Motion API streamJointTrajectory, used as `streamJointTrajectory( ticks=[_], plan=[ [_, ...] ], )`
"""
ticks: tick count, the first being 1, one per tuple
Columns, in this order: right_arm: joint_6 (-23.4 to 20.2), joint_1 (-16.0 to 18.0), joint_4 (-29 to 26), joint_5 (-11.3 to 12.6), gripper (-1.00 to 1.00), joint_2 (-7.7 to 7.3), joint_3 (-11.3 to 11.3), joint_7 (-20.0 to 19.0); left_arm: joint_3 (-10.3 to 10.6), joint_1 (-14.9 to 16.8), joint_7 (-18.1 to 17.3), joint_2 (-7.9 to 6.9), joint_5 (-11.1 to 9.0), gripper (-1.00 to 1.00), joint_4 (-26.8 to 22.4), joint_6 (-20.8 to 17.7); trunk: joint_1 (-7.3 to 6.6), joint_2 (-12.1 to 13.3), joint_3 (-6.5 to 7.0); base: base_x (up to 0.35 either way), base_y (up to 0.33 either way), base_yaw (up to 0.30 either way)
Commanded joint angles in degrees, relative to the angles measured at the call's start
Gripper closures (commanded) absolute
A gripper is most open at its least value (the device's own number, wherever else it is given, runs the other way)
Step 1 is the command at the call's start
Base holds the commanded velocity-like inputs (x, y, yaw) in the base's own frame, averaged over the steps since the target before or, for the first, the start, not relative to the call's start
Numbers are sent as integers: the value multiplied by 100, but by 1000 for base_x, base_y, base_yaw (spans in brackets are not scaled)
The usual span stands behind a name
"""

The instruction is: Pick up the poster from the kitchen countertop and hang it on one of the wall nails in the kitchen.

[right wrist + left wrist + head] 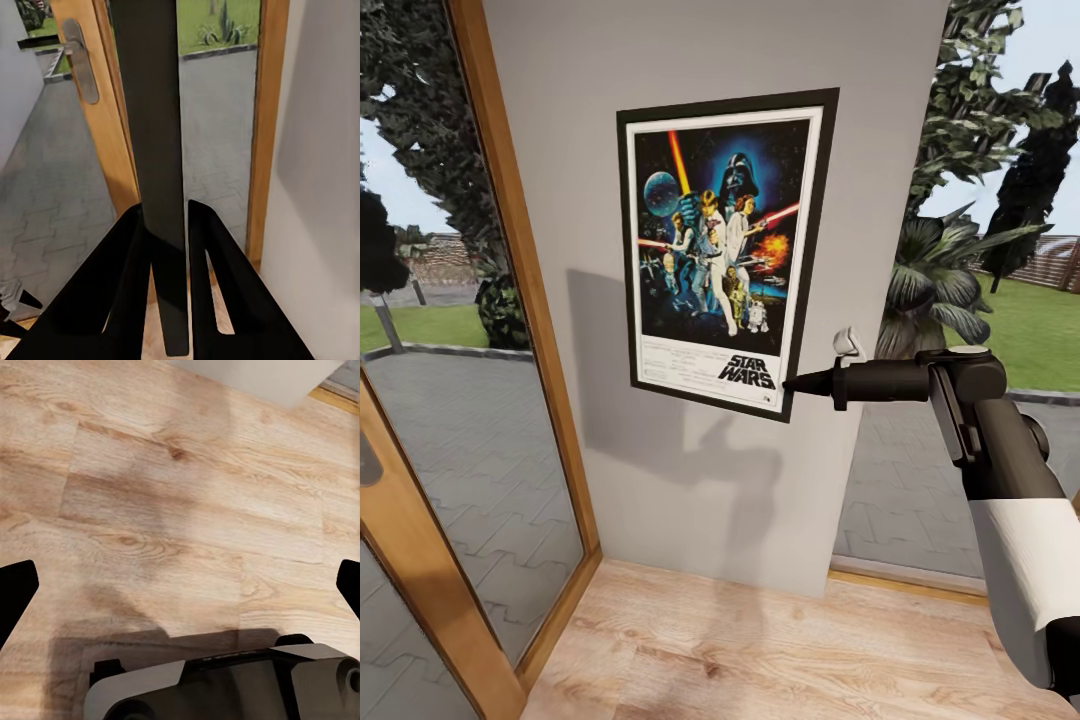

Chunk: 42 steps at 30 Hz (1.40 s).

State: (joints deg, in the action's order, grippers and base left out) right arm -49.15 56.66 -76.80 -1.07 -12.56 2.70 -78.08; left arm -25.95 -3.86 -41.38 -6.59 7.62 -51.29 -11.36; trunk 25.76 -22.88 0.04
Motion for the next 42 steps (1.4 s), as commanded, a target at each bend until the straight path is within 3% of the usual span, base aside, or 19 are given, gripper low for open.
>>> streamJointTrajectory(
  ticks=[1,16,42],
  plan=[
    [-68,3,-1,-4,100,-2,5,-33,-15,-1,-33,2,26,-100,-13,-42,2,-4,-1,0,0,0],
    [-68,3,-4,1,100,0,3,-41,-15,-1,-29,0,28,-100,-13,-42,2,-4,-1,2,0,0],
    [-82,48,4,-7,100,0,-6,-32,-15,-1,-28,0,29,-100,-13,-42,2,-4,-1,103,0,0]
  ],
)
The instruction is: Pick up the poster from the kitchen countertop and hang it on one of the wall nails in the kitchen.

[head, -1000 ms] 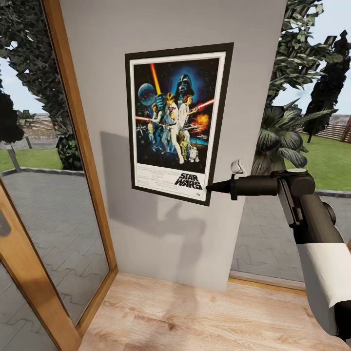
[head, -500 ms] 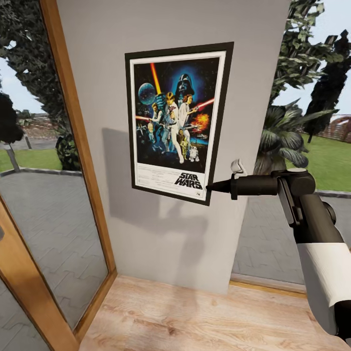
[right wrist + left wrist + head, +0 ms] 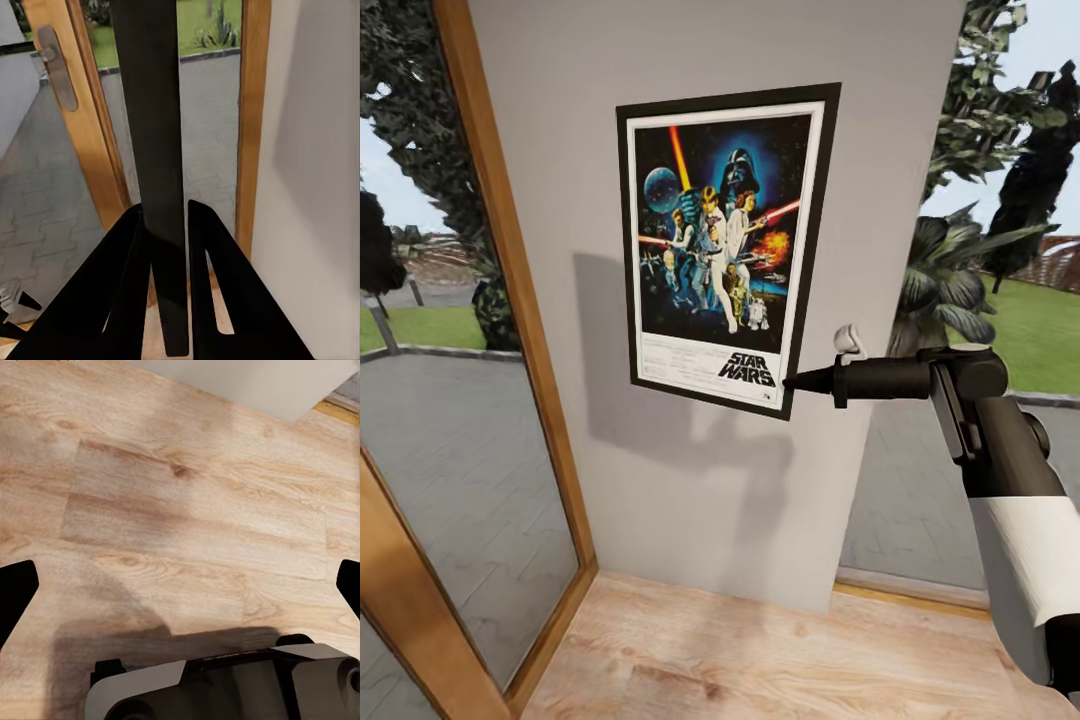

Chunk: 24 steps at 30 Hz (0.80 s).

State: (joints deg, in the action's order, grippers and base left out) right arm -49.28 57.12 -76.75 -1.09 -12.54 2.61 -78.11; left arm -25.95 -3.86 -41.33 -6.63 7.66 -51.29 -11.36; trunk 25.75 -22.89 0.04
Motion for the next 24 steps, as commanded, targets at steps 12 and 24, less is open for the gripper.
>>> streamJointTrajectory(
  ticks=[12,24],
  plan=[
    [-256,104,3,-6,100,-3,3,-28,-15,-1,-33,-1,25,-100,-13,-42,4,-3,-1,114,0,0],
    [-291,115,3,-3,100,-3,3,-28,-15,-1,-33,-2,25,-100,-13,-42,4,-3,-1,79,0,0]
  ],
)
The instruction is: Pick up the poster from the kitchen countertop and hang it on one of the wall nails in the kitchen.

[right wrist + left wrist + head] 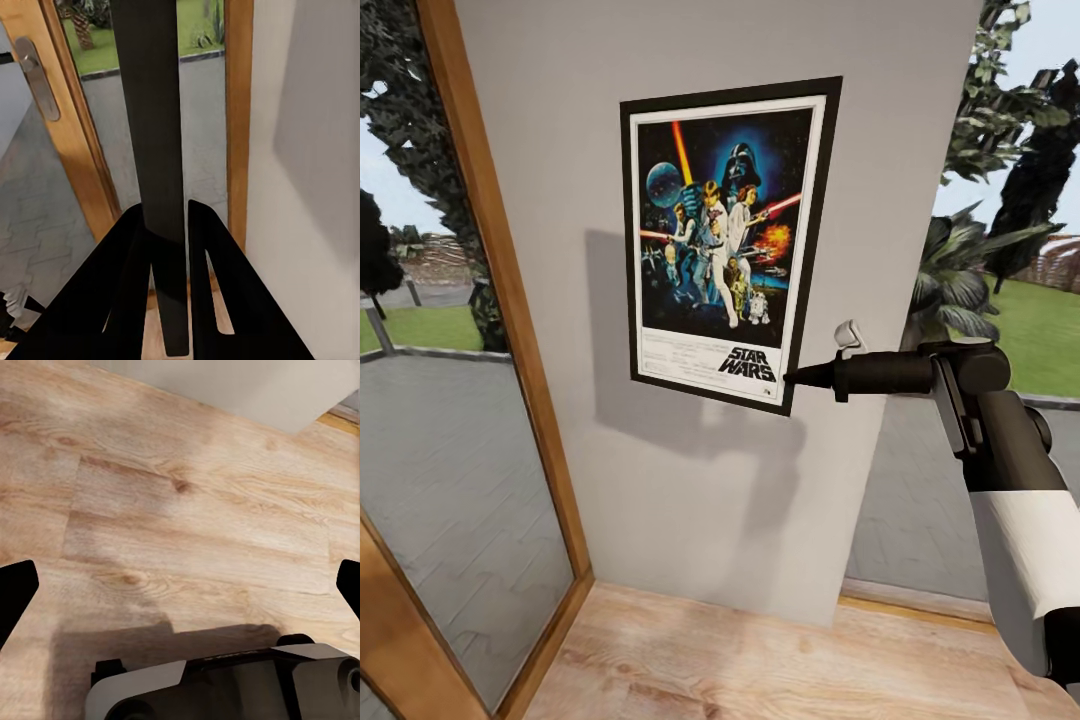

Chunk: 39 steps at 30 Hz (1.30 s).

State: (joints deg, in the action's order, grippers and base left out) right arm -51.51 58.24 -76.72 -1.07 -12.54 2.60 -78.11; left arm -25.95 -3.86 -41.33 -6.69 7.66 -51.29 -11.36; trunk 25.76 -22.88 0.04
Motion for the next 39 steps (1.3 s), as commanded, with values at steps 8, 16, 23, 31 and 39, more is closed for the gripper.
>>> streamJointTrajectory(
  ticks=[8,16,23,31,39],
  plan=[
    [-70,5,-1,0,100,-3,3,-29,-15,-1,-33,1,25,-100,-13,-42,3,-4,-1,150,50,0],
    [-70,6,-1,1,100,-3,3,-29,-15,-1,-33,1,25,-100,-13,-42,3,-4,-1,149,35,0],
    [-70,5,-1,1,100,-3,3,-29,-15,-1,-33,1,25,-100,-13,-44,3,-4,-1,81,16,0],
    [-70,7,-1,1,100,-3,3,-27,-15,-1,-33,-18,25,-100,-7,-49,3,-4,-1,170,1,0],
    [-70,9,-1,1,100,-3,3,-28,-15,-1,-33,-32,25,-100,-4,-47,3,-4,-1,44,0,0]
  ],
)
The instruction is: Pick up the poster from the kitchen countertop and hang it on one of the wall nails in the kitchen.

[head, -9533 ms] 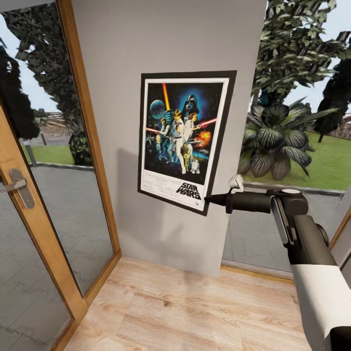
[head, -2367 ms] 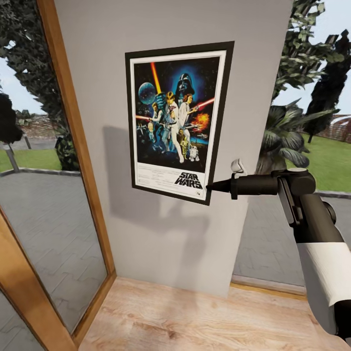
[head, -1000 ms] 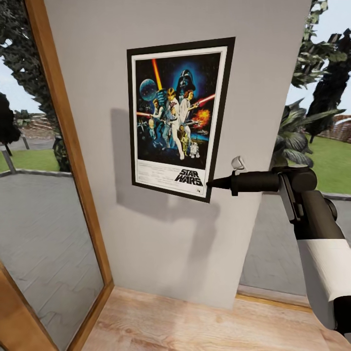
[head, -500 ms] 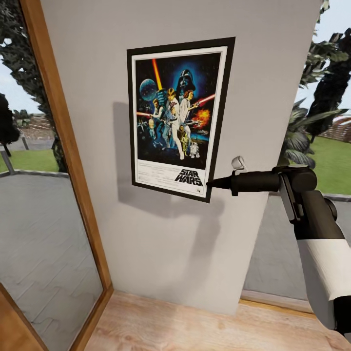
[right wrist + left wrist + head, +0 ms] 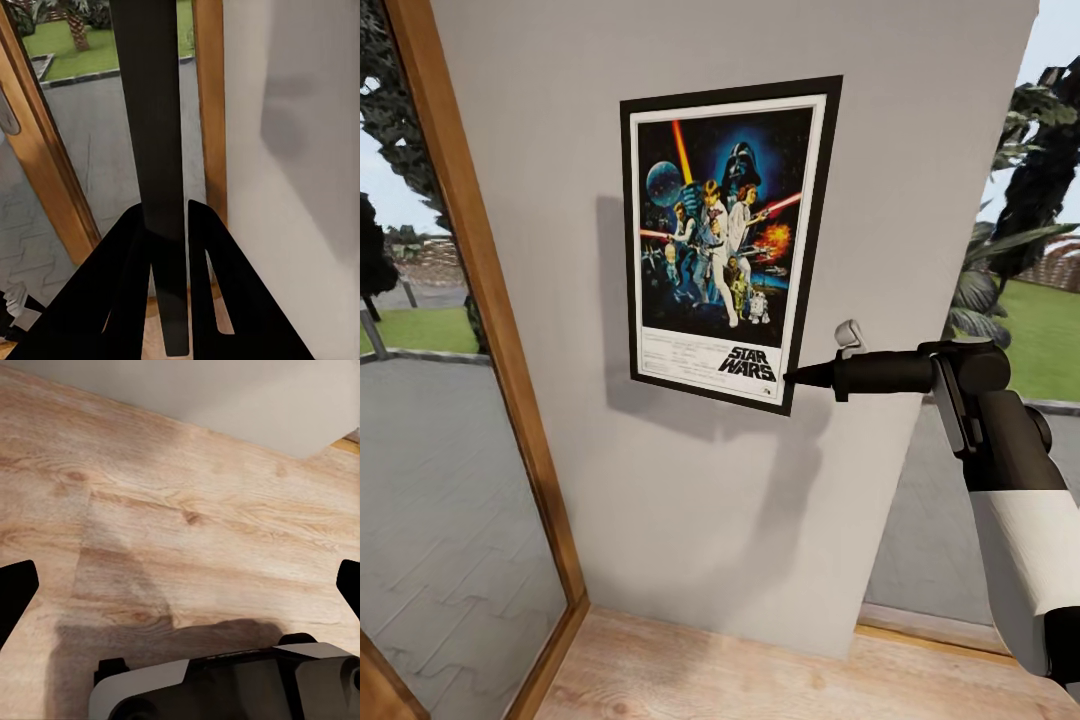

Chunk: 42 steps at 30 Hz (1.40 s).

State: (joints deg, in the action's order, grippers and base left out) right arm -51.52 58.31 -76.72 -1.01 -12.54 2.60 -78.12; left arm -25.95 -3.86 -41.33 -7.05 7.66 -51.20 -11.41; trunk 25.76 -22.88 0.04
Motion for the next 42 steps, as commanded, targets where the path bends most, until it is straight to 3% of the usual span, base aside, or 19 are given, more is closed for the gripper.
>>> streamJointTrajectory(
  ticks=[1,42],
  plan=[
    [-68,3,-1,-4,100,-3,3,-28,-15,-1,-33,3,25,-100,-13,-41,2,-4,-1,6,0,0],
    [-77,75,-1,-9,100,-3,3,-19,-15,-1,-33,1,25,-100,-22,-46,2,-4,-1,56,0,0]
  ],
)
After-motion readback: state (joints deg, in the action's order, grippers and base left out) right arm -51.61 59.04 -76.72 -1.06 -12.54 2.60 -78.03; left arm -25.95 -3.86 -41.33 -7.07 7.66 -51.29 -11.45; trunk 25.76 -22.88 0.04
